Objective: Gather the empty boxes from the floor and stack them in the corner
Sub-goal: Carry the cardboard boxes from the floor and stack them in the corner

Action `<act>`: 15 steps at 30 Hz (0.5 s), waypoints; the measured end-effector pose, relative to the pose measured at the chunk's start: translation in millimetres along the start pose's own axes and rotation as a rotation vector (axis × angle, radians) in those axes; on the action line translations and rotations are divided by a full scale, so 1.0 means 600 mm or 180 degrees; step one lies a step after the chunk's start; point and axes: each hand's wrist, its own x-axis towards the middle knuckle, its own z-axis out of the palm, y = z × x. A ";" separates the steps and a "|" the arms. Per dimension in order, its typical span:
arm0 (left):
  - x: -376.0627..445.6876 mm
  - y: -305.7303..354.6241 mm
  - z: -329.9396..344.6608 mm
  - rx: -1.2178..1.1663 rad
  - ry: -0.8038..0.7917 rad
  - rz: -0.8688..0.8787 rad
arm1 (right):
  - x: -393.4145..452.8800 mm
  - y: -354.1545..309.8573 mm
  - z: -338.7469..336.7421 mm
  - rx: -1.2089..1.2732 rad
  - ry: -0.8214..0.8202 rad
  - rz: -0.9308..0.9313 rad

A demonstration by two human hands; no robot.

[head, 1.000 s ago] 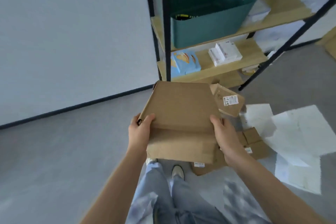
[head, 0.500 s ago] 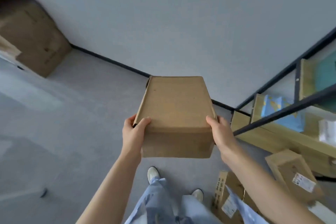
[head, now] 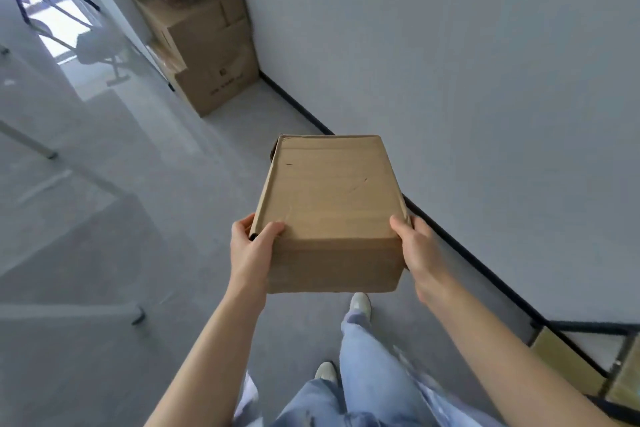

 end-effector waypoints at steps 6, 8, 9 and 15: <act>0.139 0.091 0.047 -0.0212 0.0263 0.0041 | 0.160 -0.111 0.077 -0.0220 -0.0281 -0.0125; 0.190 0.133 0.065 -0.0298 0.0390 0.0031 | 0.220 -0.163 0.104 -0.0323 -0.0417 -0.0182; 0.217 0.158 0.075 -0.0331 0.0442 0.0035 | 0.250 -0.195 0.120 -0.0379 -0.0473 -0.0198; 0.362 0.273 0.106 -0.0573 0.0789 0.0085 | 0.399 -0.351 0.226 -0.0500 -0.0889 -0.0361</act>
